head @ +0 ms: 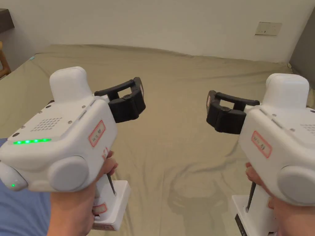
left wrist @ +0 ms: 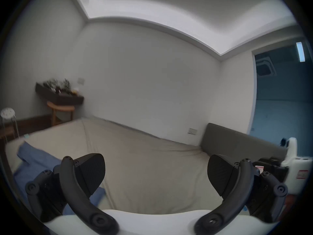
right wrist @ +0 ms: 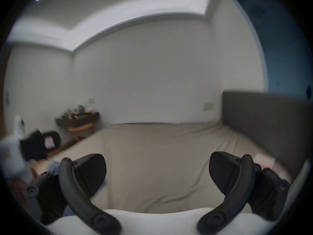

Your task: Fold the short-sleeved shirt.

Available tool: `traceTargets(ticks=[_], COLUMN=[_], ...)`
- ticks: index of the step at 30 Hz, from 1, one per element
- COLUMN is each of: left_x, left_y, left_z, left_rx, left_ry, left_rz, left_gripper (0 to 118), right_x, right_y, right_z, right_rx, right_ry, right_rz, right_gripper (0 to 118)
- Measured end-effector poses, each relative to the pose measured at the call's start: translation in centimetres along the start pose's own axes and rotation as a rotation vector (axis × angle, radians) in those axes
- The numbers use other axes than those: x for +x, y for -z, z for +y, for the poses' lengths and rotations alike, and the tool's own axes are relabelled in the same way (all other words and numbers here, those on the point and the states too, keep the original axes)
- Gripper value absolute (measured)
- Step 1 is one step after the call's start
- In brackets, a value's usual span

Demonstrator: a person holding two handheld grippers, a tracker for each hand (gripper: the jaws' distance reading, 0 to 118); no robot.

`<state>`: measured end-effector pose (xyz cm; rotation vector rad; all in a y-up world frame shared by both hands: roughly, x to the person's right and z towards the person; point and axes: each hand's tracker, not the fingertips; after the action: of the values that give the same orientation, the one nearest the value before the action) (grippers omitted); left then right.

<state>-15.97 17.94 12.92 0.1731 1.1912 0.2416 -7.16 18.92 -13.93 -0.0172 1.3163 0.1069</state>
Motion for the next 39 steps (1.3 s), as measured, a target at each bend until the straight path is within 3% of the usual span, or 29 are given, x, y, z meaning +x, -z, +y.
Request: traceTargets(ticks=[1,3,7,28,30,31,32,33,34,35,39], left_x=[0.9,1.8,3.6,4.6,4.7,4.7,4.8,5.0,5.1,5.1,4.8], left_y=[0.0,0.2,-0.5,-0.7,-0.6,-0.6,-0.6,-0.5,-0.4,-0.2,-0.4], left_z=[-0.2,-0.2,-0.9,-0.8,-0.8,-0.8,-0.8,-0.8,-0.9,-1.0,-1.1], left_rx=[0.025,0.01,0.043,0.04,0.033,0.028,0.027,0.031,0.033,0.03,0.01], left_ry=[0.073,0.223,0.348,0.388,0.376,0.372,0.372,0.378,0.389,0.402,0.382], left_rz=[0.046,0.098,0.1,0.069,0.057,0.057,0.06,0.069,0.083,0.098,0.055], left_gripper=[117,117,117,117,117,114,101,75,39,3,1], right_x=[-0.7,-1.5,-1.7,-1.9,-1.7,-1.7,-1.7,-1.7,-1.5,-1.4,-0.8], right_y=[-0.2,-0.6,-1.0,-1.3,-1.3,-1.4,-1.4,-1.3,-1.2,-1.2,-1.1], right_z=[-0.1,-0.1,0.5,0.7,0.7,0.7,0.7,0.7,0.6,0.4,0.2], right_rx=[0.011,0.036,0.063,0.048,0.045,0.045,0.044,0.041,0.036,0.038,0.029], right_ry=[-0.076,-0.126,-0.062,-0.094,-0.086,-0.084,-0.083,-0.081,-0.08,-0.076,-0.047], right_rz=[-0.03,-0.028,0.016,0.004,0.02,0.024,0.022,0.019,0.015,0.013,0.052], right_gripper=[118,118,118,117,108,96,65,38,14,0,0])
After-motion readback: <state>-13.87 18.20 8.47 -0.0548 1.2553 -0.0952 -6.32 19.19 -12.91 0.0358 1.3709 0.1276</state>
